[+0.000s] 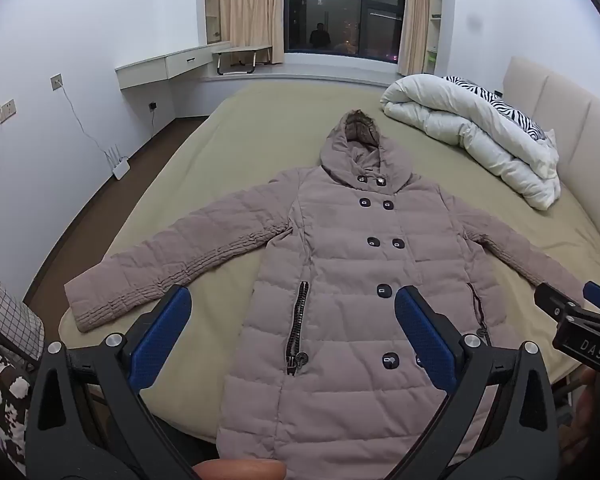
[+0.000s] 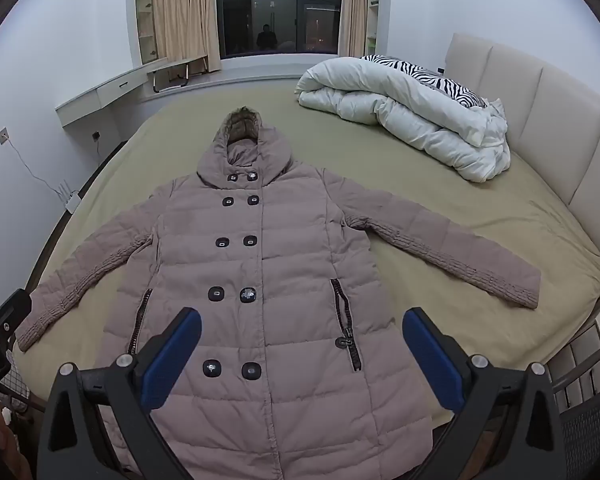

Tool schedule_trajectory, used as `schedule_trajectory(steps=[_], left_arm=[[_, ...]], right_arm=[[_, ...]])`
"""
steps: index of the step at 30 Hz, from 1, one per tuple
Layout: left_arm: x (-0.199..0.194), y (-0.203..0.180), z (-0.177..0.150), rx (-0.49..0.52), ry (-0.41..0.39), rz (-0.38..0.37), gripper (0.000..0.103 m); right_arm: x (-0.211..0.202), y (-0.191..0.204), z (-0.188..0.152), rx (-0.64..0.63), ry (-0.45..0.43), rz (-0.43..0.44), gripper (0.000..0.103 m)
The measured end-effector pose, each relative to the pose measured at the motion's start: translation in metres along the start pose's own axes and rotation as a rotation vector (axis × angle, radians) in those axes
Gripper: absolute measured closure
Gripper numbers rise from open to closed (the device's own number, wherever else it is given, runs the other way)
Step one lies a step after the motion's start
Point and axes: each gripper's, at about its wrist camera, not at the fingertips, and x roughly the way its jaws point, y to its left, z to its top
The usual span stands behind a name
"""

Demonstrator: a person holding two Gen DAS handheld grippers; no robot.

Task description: Fold large clothes

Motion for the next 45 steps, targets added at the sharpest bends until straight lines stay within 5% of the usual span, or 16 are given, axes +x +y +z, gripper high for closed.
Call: schedule_trajectory(steps=[45], left_arm=[[0.0011,0.0031,-0.0056,-0.011,0.010,0.000,0.000]], right_arm=[[0.0057,0.0009,-0.0029,0.000,0.019,0.001,0.000]])
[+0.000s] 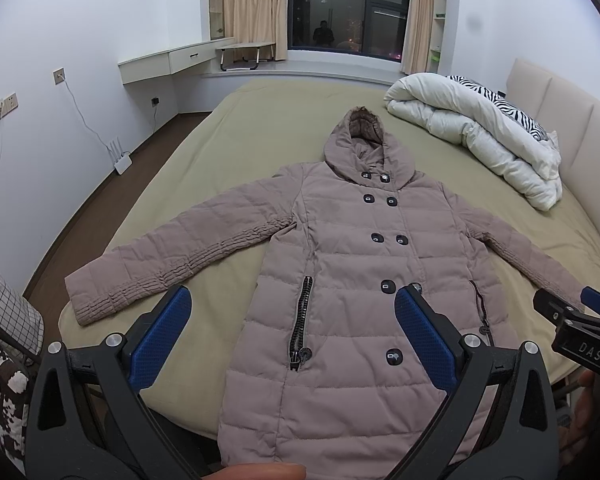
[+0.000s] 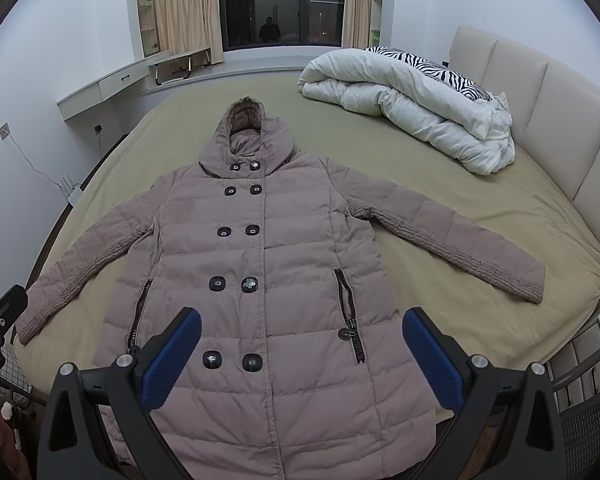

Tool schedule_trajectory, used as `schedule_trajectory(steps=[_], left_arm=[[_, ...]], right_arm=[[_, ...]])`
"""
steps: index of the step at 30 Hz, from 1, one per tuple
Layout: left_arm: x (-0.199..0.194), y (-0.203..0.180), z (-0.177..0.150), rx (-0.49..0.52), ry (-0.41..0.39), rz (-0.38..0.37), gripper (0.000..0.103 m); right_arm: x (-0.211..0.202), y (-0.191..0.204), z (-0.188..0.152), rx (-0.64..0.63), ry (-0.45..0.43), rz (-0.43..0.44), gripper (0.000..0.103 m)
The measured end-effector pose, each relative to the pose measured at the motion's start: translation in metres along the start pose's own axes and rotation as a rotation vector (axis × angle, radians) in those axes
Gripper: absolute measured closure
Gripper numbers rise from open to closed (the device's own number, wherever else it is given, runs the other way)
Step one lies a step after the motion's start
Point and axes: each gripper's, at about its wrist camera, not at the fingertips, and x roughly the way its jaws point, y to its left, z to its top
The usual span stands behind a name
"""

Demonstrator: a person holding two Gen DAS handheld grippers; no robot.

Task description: Fold large clothes

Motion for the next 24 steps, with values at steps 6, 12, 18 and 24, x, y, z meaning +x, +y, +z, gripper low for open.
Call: schedule_trajectory(steps=[6,12,18,24], left_arm=[[0.0000,-0.0001,0.0004,0.001,0.000,0.000,0.000],[-0.0001,0.0002,0.0000,0.001,0.000,-0.002,0.000],[-0.0001,0.0000,-0.0001,0.000,0.001,0.000,0.000],[0.0001,0.0000,-0.0001,0.001,0.002,-0.001,0.000]], right_arm=[[-0.0008,0.0003,-0.0048,0.000,0.002,0.000,0.000],[0.0040,0.0029,-0.0090,-0.003,0.004,-0.001,0.000],[0.0038,0.0026,-0.0086,-0.003,0.005,-0.002,0.000],[0.0040,0.0023,-0.0076,-0.002,0.008,-0.001,0.000]])
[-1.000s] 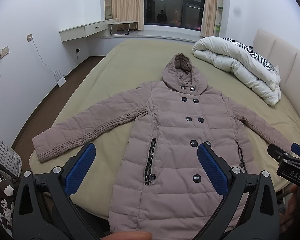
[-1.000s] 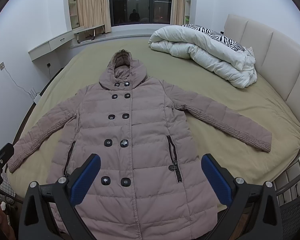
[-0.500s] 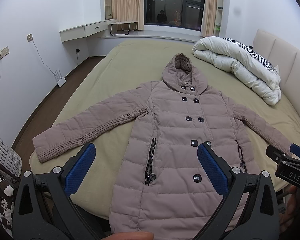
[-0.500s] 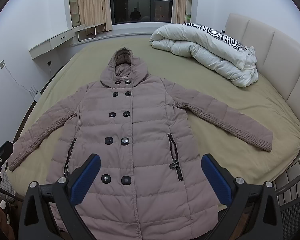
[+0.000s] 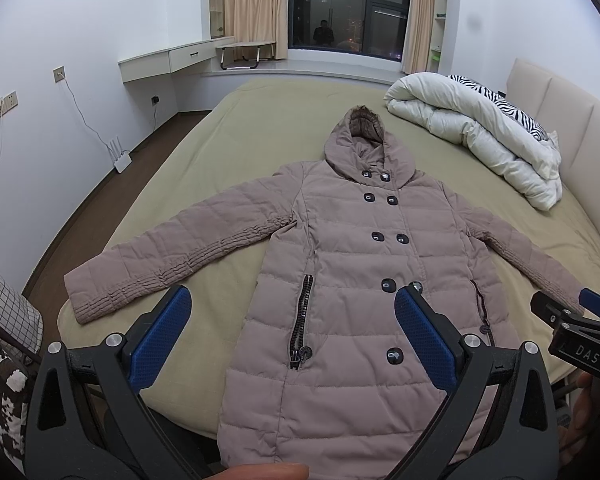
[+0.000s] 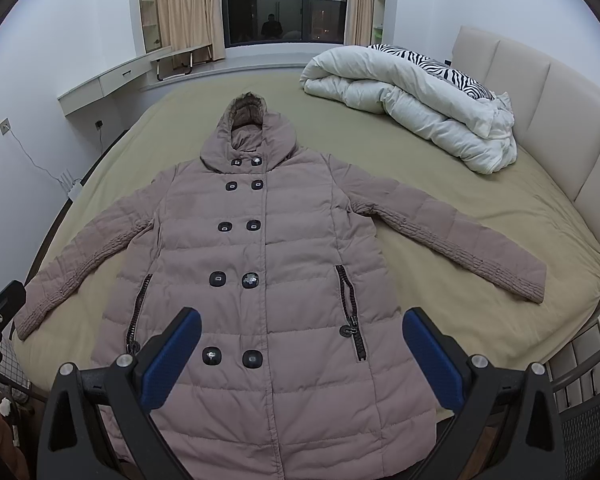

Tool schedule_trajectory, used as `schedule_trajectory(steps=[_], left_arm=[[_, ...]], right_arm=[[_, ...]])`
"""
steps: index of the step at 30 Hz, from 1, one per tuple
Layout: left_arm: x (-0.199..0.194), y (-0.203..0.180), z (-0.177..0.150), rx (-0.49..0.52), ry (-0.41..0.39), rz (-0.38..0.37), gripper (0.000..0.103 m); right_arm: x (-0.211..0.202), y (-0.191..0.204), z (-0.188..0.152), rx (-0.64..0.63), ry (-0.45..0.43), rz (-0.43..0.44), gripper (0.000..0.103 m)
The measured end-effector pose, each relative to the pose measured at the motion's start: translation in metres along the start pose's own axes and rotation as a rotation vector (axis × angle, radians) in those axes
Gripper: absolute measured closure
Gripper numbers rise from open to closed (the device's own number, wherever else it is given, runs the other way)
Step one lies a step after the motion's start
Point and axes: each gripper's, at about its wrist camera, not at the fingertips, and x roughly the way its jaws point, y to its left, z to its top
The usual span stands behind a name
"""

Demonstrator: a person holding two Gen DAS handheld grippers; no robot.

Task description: Fold large clothes

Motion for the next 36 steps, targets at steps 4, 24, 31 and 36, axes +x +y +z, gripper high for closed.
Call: schedule_trajectory(steps=[4,24,31,36], left_arm=[[0.000,0.000,0.000,-0.001,0.000,0.001,0.000],[0.006,0.007,-0.009,0.001,-0.002,0.017,0.000],[0.017,0.000,-0.013,0.008,-0.013,0.007,0.000],[0.049,-0.004,-0.023,0.023,0.070,-0.093,0.000]], right_arm=[[0.000,0.000,0.000,0.000,0.001,0.000,0.000],[0.002,0.001,-0.004,0.000,0.009,0.000,0.000],[0.015,-0.013,-0.016,0.027,0.018,0.020,0.000],[0.052,-0.080,-0.034,0.227,0.040,0.130,0.000]])
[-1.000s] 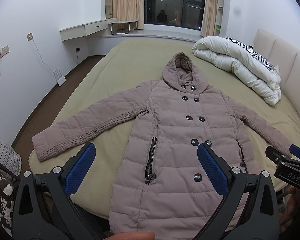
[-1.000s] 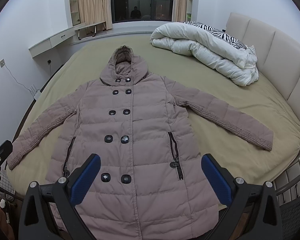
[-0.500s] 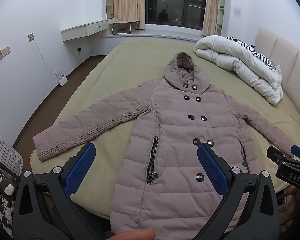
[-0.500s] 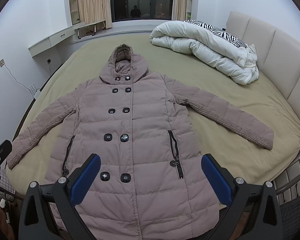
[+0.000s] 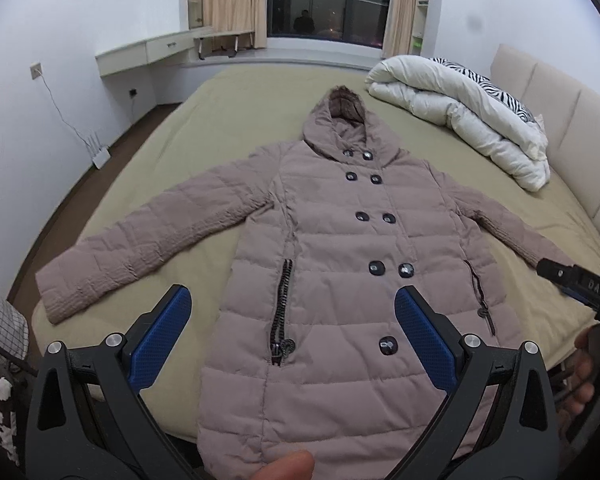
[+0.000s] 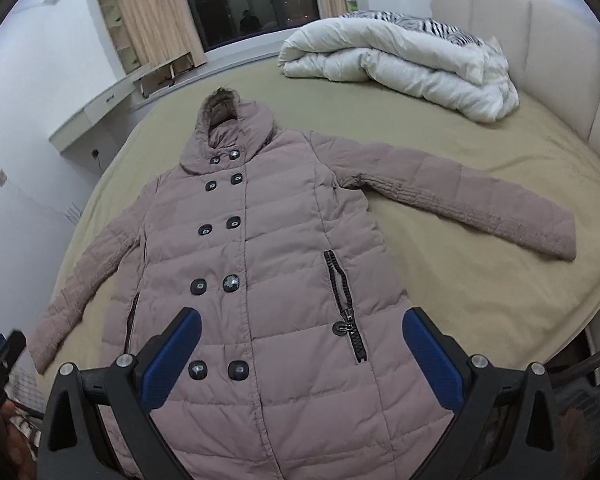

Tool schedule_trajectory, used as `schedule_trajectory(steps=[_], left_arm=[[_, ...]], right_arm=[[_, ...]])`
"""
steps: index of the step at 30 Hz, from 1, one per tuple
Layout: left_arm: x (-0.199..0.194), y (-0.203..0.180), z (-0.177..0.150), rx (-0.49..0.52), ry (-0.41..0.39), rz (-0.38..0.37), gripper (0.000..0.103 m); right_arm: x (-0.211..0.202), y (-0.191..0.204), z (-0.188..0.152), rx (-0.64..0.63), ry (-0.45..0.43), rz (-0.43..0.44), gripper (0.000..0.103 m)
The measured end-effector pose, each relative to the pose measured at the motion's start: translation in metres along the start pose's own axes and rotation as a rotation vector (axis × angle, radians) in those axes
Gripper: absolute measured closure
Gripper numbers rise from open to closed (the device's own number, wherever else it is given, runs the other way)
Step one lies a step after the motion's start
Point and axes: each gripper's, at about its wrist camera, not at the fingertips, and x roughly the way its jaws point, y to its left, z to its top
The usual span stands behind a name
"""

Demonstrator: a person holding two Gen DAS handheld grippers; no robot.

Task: Fold large clothes
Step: 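Grasp the sleeve cuff with the right gripper and fold it across the coat front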

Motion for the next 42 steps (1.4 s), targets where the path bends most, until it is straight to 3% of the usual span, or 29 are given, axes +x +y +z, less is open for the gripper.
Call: schedule_trajectory(steps=[2,4,8,9,11,13,16,24,26,28,30,34,38,42], left_arm=[[0.016,0.002,-0.001,-0.016,0.041,-0.025,0.000],[0.030,0.002,-0.001,-0.013,0.062,-0.022,0.000],[0.059,-0.001,0.000,-0.008,0.031,-0.057,0.000],[0.068,-0.002,0.001,-0.015,0.046,-0.053,0.000],[0.092,-0.005,0.005,-0.020,0.151,-0.027,0.000],[0.108,-0.004,0.009,-0.062,0.198,-0.023,0.000],[0.117,-0.005,0.016,-0.080,0.153,-0.014,0.000],[0.144,-0.015,0.035,-0.122,0.153,-0.132,0.000],[0.149,-0.021,0.039,-0.120,0.153,-0.154,0.000],[0.154,-0.024,0.041,-0.122,0.162,-0.173,0.000],[0.161,-0.026,0.044,-0.128,0.168,-0.199,0.000],[0.176,-0.025,0.053,-0.155,0.176,-0.247,0.000],[0.187,-0.020,0.069,-0.199,0.156,-0.308,0.000],[0.198,-0.006,0.083,-0.287,0.141,-0.396,0.000]], right_arm=[[0.012,-0.040,0.004,0.122,-0.005,0.035,0.000],[0.027,-0.105,0.002,0.314,-0.029,0.057,0.001],[0.051,-0.214,-0.008,0.649,-0.046,0.086,0.018],[0.055,-0.240,-0.013,0.726,-0.063,0.101,0.019],[0.061,-0.280,-0.020,0.840,-0.107,0.140,0.020],[0.067,-0.312,-0.023,0.931,-0.120,0.157,0.020],[0.075,-0.348,-0.030,1.029,-0.131,0.165,0.021],[0.057,-0.390,-0.033,1.153,-0.234,0.131,0.022],[0.065,-0.399,-0.021,1.148,-0.239,0.109,0.022],[0.066,-0.401,-0.011,1.106,-0.226,0.061,0.034],[0.071,-0.403,0.003,1.037,-0.196,0.011,0.073],[0.075,-0.373,0.060,0.900,-0.217,-0.010,0.086],[0.060,-0.280,0.118,0.569,-0.252,-0.006,0.089],[0.068,-0.131,0.149,0.083,-0.231,-0.011,0.090]])
